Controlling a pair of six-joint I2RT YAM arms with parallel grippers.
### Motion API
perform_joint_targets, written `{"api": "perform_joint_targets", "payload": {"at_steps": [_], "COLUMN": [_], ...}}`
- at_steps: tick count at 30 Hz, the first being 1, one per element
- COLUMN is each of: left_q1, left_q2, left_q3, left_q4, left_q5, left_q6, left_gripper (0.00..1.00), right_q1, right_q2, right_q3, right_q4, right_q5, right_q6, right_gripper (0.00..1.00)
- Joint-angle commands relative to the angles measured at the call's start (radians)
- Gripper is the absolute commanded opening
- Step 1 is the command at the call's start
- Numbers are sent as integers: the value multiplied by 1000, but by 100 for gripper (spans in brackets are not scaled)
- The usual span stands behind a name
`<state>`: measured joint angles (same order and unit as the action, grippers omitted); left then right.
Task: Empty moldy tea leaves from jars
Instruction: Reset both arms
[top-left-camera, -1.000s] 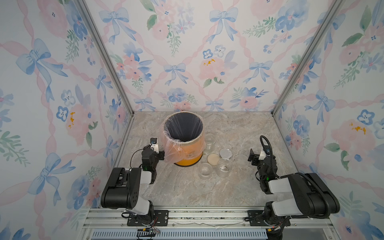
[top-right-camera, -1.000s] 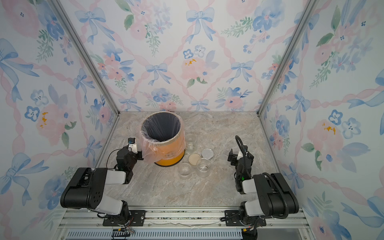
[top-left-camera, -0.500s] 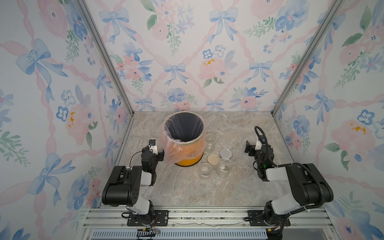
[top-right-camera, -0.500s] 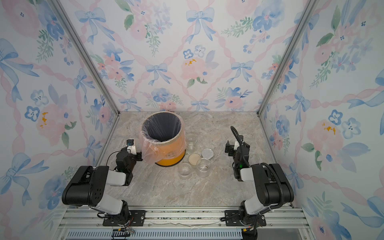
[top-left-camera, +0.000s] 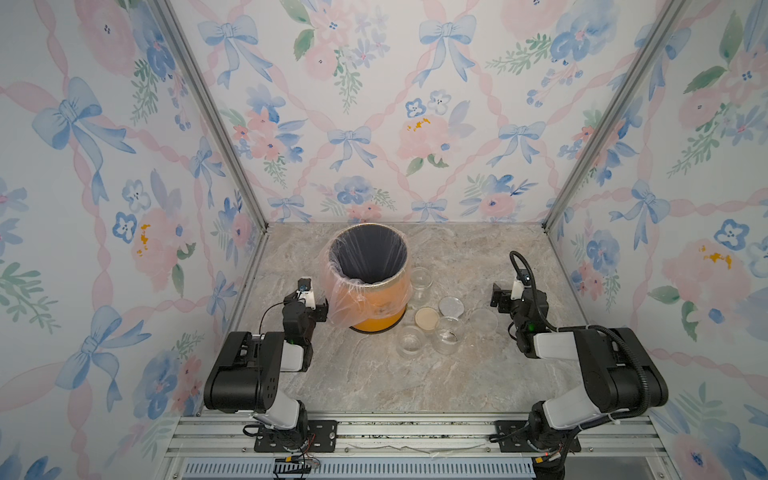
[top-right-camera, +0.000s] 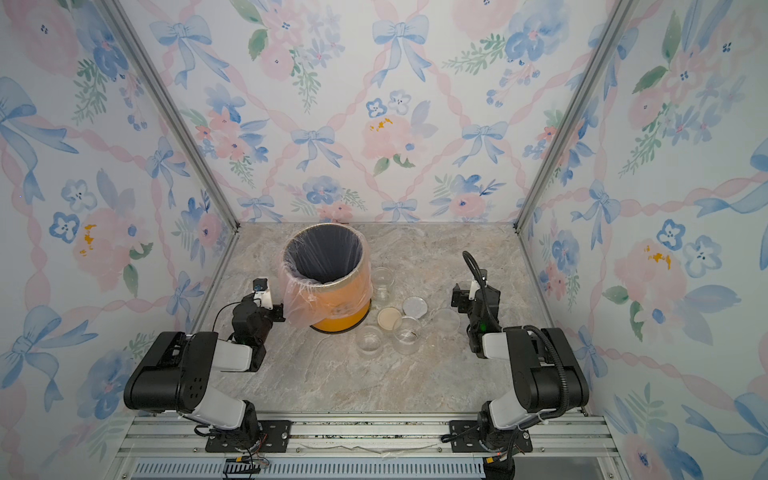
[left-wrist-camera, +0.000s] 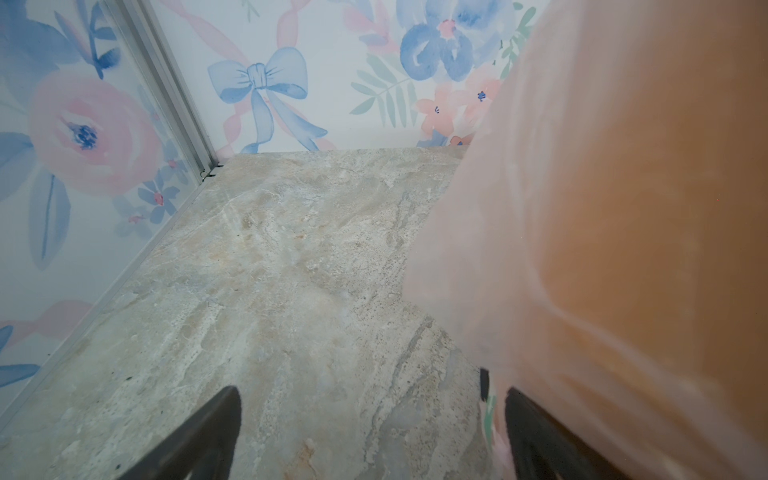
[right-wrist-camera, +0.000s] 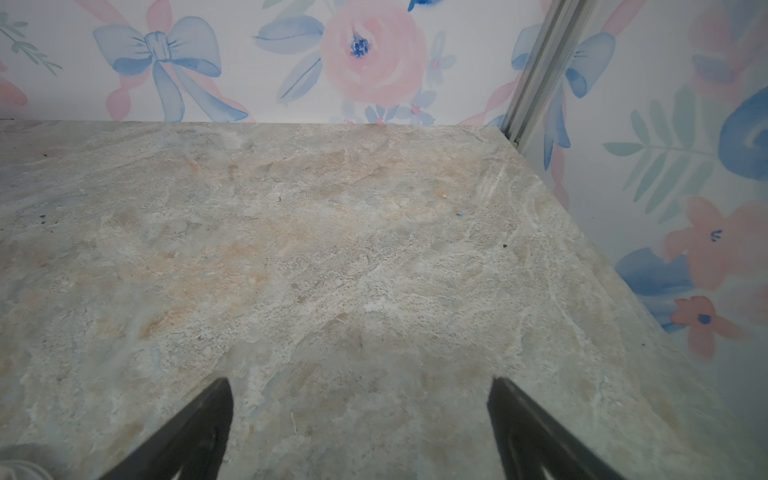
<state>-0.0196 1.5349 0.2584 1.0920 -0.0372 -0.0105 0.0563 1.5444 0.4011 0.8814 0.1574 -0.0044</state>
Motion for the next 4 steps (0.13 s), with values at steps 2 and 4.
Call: {"api": "perform_joint_targets", "payload": {"at_steps": [2,4], "left_q1": [-14,-19], "left_q2": [9,7], "left_q3": [13,8], "left_q4": [20,28], "left_q5": [-24,-34], "left_q6": [0,3], "left_gripper": [98,98], "right_q1": [10,10], "right_q2": [-7,-7], "right_q3": [-4,-4], "right_q4": [-7,-7], "right_q5": [11,11], "right_q6": [-3,-2], "right_gripper": [96,97]}}
